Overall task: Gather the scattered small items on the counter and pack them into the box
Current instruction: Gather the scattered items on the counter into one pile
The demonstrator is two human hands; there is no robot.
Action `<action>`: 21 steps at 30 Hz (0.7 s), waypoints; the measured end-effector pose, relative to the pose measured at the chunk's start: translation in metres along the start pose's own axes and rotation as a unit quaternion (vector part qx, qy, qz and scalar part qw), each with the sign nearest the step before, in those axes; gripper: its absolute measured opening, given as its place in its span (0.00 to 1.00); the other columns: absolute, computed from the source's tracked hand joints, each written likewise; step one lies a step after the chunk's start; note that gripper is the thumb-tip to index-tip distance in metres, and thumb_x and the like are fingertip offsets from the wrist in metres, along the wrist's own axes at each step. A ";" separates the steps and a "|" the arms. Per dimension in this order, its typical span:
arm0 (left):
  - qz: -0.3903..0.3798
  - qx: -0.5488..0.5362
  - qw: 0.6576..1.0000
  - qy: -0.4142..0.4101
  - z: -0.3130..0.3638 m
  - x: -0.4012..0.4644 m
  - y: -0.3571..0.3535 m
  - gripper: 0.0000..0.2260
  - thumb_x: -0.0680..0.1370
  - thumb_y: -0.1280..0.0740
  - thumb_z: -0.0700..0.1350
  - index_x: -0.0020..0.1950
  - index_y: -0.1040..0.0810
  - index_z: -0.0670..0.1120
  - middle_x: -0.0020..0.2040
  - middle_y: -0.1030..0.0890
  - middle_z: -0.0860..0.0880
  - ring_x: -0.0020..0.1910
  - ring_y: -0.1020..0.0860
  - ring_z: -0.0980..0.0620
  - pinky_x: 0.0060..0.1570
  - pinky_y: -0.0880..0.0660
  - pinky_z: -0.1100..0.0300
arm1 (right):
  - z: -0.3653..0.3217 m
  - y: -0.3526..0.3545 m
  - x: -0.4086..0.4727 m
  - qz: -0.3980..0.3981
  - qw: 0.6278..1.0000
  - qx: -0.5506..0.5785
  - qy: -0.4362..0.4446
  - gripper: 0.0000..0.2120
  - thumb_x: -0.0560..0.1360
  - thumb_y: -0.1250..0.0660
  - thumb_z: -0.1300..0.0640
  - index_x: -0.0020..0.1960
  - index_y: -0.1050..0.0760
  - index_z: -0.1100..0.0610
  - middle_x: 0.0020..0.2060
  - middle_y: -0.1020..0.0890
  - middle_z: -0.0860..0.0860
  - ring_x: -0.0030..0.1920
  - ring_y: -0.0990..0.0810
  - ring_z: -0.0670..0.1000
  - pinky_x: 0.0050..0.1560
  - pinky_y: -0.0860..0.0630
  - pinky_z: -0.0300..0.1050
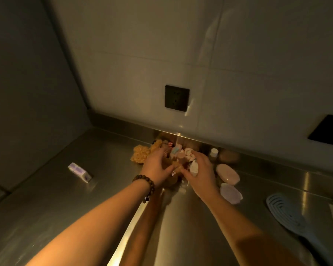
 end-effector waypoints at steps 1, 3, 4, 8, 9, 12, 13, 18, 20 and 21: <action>0.014 0.002 1.000 -0.005 -0.006 -0.008 0.013 0.33 0.70 0.29 0.56 0.72 0.38 0.53 0.68 0.30 0.50 0.65 0.31 0.51 0.63 0.34 0.55 | -0.009 -0.007 -0.002 -0.003 1.000 -0.004 0.018 0.31 0.71 0.28 0.48 0.70 0.35 0.49 0.69 0.33 0.50 0.68 0.33 0.51 0.66 0.29 0.49; 0.042 0.022 0.999 -0.012 -0.021 -0.025 0.039 0.33 0.70 0.29 0.57 0.71 0.36 0.50 0.66 0.28 0.48 0.65 0.31 0.49 0.63 0.35 0.56 | -0.027 -0.024 -0.008 -0.014 0.999 -0.009 0.048 0.31 0.71 0.28 0.50 0.71 0.35 0.52 0.69 0.33 0.51 0.69 0.34 0.52 0.66 0.30 0.47; 0.056 0.038 0.998 -0.010 -0.032 -0.034 0.052 0.33 0.70 0.29 0.57 0.71 0.35 0.48 0.66 0.29 0.46 0.65 0.31 0.47 0.64 0.36 0.56 | -0.036 -0.034 -0.012 -0.027 0.998 -0.007 0.058 0.31 0.71 0.28 0.49 0.71 0.35 0.52 0.69 0.34 0.51 0.69 0.34 0.51 0.66 0.30 0.47; 0.073 0.096 0.990 0.078 -0.092 -0.071 0.098 0.36 0.71 0.29 0.56 0.73 0.39 0.44 0.72 0.35 0.43 0.71 0.38 0.45 0.71 0.43 0.53 | -0.069 -0.082 -0.029 -0.086 0.993 0.020 0.083 0.29 0.72 0.29 0.50 0.70 0.34 0.52 0.70 0.34 0.51 0.70 0.35 0.51 0.67 0.31 0.50; 0.073 0.109 0.986 0.105 -0.108 -0.079 0.109 0.37 0.71 0.29 0.57 0.74 0.41 0.44 0.73 0.37 0.43 0.73 0.41 0.45 0.72 0.44 0.52 | -0.075 -0.096 -0.032 -0.100 0.991 0.012 0.085 0.30 0.72 0.29 0.49 0.71 0.34 0.51 0.70 0.34 0.50 0.70 0.35 0.50 0.68 0.31 0.50; 0.092 0.125 0.975 0.162 -0.151 -0.098 0.138 0.42 0.70 0.29 0.58 0.75 0.45 0.43 0.75 0.43 0.42 0.74 0.45 0.45 0.72 0.47 0.52 | -0.088 -0.142 -0.039 -0.149 0.985 -0.013 0.082 0.31 0.72 0.30 0.47 0.72 0.37 0.46 0.71 0.37 0.47 0.70 0.35 0.49 0.67 0.30 0.49; 0.098 0.122 0.973 0.172 -0.163 -0.101 0.147 0.43 0.69 0.28 0.57 0.75 0.46 0.43 0.76 0.44 0.43 0.74 0.46 0.45 0.72 0.48 0.53 | -0.091 -0.158 -0.040 -0.166 0.983 -0.017 0.080 0.31 0.72 0.31 0.46 0.72 0.39 0.45 0.72 0.37 0.47 0.70 0.35 0.50 0.66 0.29 0.50; 0.065 0.067 0.977 0.193 -0.223 -0.098 0.175 0.50 0.65 0.24 0.55 0.77 0.52 0.45 0.77 0.47 0.45 0.75 0.47 0.48 0.71 0.47 0.56 | -0.118 -0.245 -0.031 -0.206 0.976 -0.031 0.065 0.34 0.71 0.32 0.41 0.72 0.43 0.40 0.72 0.39 0.44 0.70 0.34 0.51 0.65 0.29 0.51; 0.035 0.027 0.979 0.198 -0.243 -0.090 0.179 0.54 0.63 0.24 0.58 0.77 0.56 0.48 0.77 0.47 0.46 0.74 0.45 0.49 0.70 0.45 0.57 | -0.131 -0.277 -0.024 -0.206 0.978 -0.012 0.039 0.35 0.70 0.31 0.42 0.72 0.43 0.42 0.71 0.37 0.44 0.70 0.33 0.50 0.65 0.28 0.51; 0.016 0.004 0.980 0.198 -0.254 -0.085 0.181 0.55 0.62 0.24 0.60 0.77 0.57 0.49 0.76 0.46 0.47 0.73 0.43 0.50 0.68 0.44 0.59 | -0.137 -0.295 -0.020 -0.201 0.980 -0.001 0.019 0.35 0.70 0.31 0.42 0.72 0.43 0.43 0.71 0.36 0.45 0.69 0.33 0.50 0.65 0.28 0.50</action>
Point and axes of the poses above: each hand's wrist, its own x-axis towards the middle knuckle, its own y-axis out of the back of the hand, z = x × y, the point moved 3 cm from there along x, towards the middle knuckle
